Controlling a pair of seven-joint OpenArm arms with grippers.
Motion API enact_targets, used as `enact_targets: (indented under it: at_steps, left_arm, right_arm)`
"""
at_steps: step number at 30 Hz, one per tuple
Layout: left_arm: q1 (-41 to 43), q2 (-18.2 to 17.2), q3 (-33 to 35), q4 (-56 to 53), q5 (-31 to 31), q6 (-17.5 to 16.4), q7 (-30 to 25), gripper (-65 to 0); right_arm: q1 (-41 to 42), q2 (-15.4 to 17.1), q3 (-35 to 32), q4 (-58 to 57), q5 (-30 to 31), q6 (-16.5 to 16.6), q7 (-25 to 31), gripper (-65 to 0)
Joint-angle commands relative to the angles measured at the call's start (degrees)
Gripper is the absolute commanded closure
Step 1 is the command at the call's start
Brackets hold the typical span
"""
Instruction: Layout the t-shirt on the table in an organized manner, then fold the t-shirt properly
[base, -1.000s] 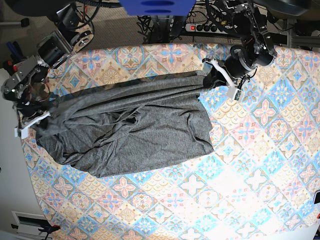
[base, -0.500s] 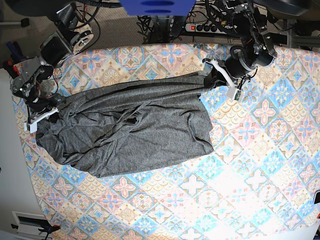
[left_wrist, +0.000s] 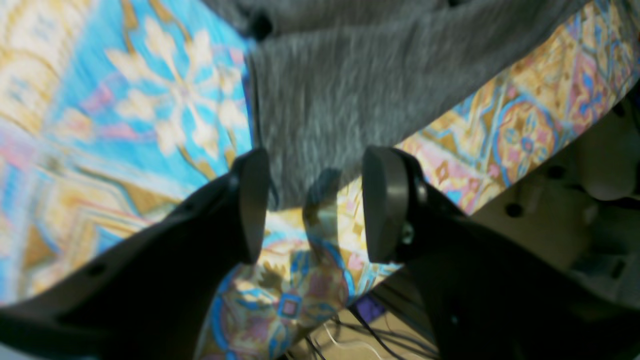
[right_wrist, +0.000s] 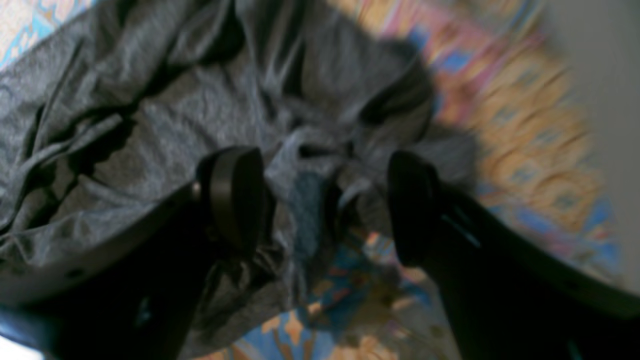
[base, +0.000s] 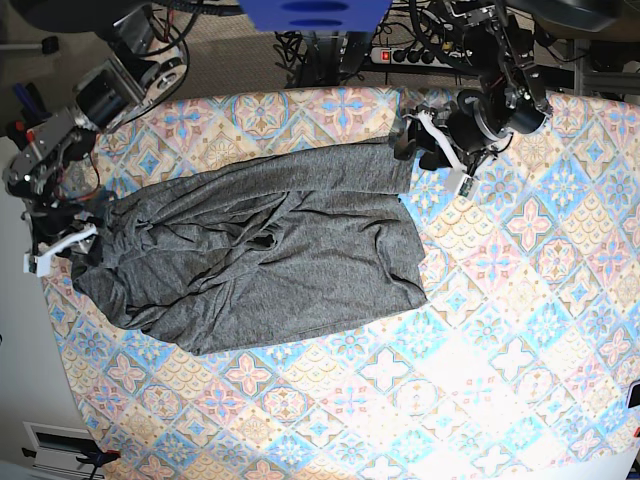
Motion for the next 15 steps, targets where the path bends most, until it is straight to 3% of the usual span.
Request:
enact_targets:
  at_steps: [1, 7, 11, 15]
  left_arm:
    - [-0.3, -0.1, -0.1, 2.1, -1.5, -0.1, -1.0, -27.5]
    - [-2.9, 0.2, -0.1, 5.2, -1.6, -0.1, -0.9, -26.0]
    - [-5.5, 0.2, -0.1, 5.3, -1.6, -0.1, -0.9, -26.0]
    - [-8.3, 0.0, -0.1, 5.3, -1.1, -0.1, -0.8, -26.0]
  right_arm:
    - [-0.1, 0.9, 0.2, 2.4, 0.5, 0.3, 0.7, -37.7]
    - [-0.5, 0.9, -1.1, 6.2, 0.5, 0.3, 0.7, -37.7]
    - [-0.2, 1.3, -8.1, 5.5, 0.5, 0.3, 0.6, -37.7]
    - [1.0, 7.4, -15.5, -2.5, 0.6, 0.3, 1.1, -37.7]
